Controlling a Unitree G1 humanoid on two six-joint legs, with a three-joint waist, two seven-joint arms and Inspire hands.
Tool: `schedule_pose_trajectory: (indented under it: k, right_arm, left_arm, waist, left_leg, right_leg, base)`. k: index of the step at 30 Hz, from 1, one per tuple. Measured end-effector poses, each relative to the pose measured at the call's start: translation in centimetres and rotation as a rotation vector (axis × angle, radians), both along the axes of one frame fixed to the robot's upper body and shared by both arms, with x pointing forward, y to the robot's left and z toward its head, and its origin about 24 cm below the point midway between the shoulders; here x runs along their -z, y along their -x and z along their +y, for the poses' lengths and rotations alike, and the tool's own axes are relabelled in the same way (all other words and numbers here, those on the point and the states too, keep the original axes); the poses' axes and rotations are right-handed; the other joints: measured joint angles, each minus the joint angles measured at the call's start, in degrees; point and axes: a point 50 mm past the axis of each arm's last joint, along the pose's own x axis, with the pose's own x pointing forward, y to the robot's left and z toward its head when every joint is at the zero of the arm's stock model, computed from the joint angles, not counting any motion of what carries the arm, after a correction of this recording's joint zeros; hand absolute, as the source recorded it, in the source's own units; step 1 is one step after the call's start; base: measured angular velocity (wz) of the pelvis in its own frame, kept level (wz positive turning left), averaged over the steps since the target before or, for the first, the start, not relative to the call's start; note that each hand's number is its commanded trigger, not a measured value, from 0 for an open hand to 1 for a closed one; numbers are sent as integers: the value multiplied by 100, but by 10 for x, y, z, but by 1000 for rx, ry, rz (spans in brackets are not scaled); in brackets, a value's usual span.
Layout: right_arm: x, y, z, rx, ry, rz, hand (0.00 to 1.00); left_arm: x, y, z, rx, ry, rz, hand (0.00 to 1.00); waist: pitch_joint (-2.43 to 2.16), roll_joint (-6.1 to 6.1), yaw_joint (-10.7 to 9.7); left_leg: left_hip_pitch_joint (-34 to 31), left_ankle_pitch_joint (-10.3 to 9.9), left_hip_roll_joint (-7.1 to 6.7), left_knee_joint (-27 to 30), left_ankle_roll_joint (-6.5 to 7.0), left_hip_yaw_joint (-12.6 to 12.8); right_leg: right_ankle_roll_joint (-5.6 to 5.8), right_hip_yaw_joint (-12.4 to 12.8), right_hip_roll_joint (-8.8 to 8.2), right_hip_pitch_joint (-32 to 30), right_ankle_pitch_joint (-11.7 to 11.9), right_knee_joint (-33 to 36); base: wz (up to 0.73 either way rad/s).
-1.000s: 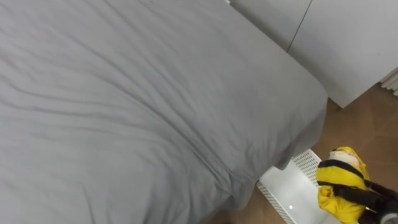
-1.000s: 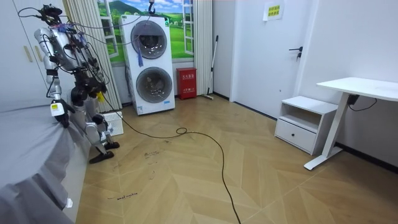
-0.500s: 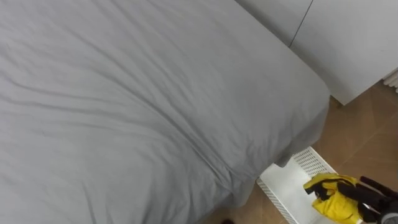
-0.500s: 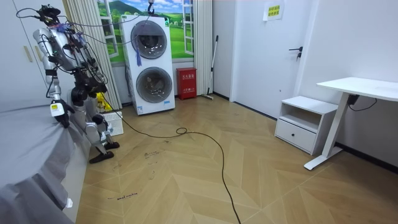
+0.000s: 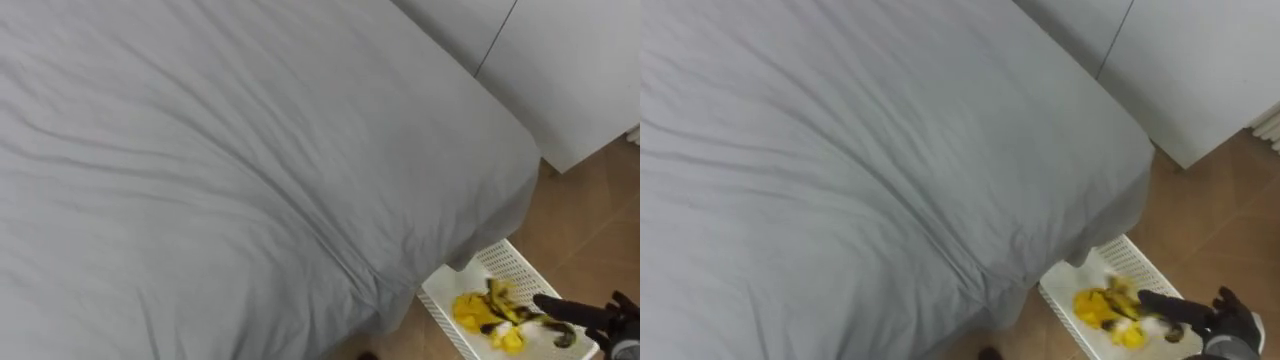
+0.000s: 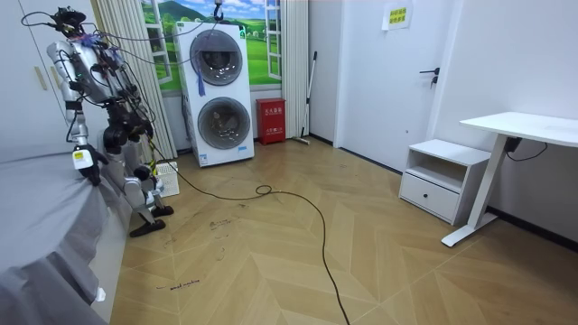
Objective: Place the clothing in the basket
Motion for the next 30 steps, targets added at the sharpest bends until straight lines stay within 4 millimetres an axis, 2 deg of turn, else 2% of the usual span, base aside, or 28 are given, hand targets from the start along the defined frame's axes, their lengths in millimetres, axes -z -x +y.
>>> schedule_pose_trajectory:
  k: [8, 11, 14, 17, 19, 20, 22, 24, 26, 29, 30]
  right_arm:
    - [-1, 0, -1, 5, 3, -36, 0]
    - [1, 8, -3, 27, -6, -39, 0]
    - [3, 17, -2, 28, -6, -39, 0]
    - [6, 8, 20, -22, -28, -96, 0]
    - [13, 6, 43, -66, -67, -112, 0]
    - [15, 6, 48, -77, -79, -113, 0]
    - [25, 7, 69, -135, -125, -89, 0]
    - [27, 4, 82, -178, -142, -92, 0]
    - [26, -2, 94, -210, -157, -108, 0]
    - [24, -9, 112, -287, -178, -132, 0]
    - [24, -10, 117, -310, -190, -139, 0]
  left_arm:
    - [0, -7, -1, 13, -1, -21, 0]
    - [-1, -6, 0, 9, -2, -29, 0]
    - [-1, -6, 1, 11, -8, -37, 0]
    - [-3, -5, 8, 18, -28, -37, 0]
    - [-4, -6, 11, 53, -58, -33, 0]
    - [-4, -6, 11, 62, -67, -35, 0]
    - [-4, -7, 10, 68, -99, -51, 0]
    - [-3, -11, 3, 70, -128, -65, 0]
    - [-2, -12, -2, 74, -153, -74, 0]
    - [-3, -13, -3, 48, -185, -88, 0]
    - [-3, -13, -4, 45, -198, -92, 0]
  waist:
    - [0, 13, 123]
    - [3, -32, 156]
    - [4, -126, 283]
    - [-10, -279, 249]
    - [-33, -406, 267]
    - [-28, -447, 292]
    - [-66, -575, 462]
    - [-87, -615, 521]
    - [-92, -665, 625]
    - [-105, -818, 785]
    - [-127, -871, 807]
  left_leg:
    - [2, 32, -18, -5, 12, -81]
    - [102, 36, -24, -7, 4, -184]
    - [273, 36, -22, -10, 2, -231]
    - [393, 47, -35, -12, -16, -354]
    - [558, 54, -64, -12, -27, -600]
    - [620, 54, -73, -13, -27, -652]
    - [808, 53, -111, -33, -28, -807]
    - [851, 53, -153, -34, -28, -944]
    - [931, 53, -172, -47, -27, -964]
    - [1095, 53, -195, -60, -27, -981]
    - [1134, 53, -213, -59, -26, -1039]
  right_leg:
    - [0, -132, -28, 50, 0, -14]
    - [-10, -220, -42, 224, -7, -82]
    - [-14, -288, -46, 454, -6, -174]
    - [-38, -472, -68, 670, -26, -242]
    - [-46, -657, -86, 1009, -19, -422]
    - [-46, -699, -93, 1102, -19, -459]
    - [-43, -854, -124, 1416, -18, -626]
    - [-25, -986, -152, 1540, -31, -675]
    - [-16, -1063, -178, 1661, -29, -713]
    - [-8, -1151, -199, 1868, -61, -740]
    - [-6, -1234, -209, 1967, -62, -808]
  base:
    - [8]
    - [17]
    - [10]
    - [29]
    - [49]
    - [51]
    - [40]
    - [37]
    - [22]
    - [17]
    - [31]
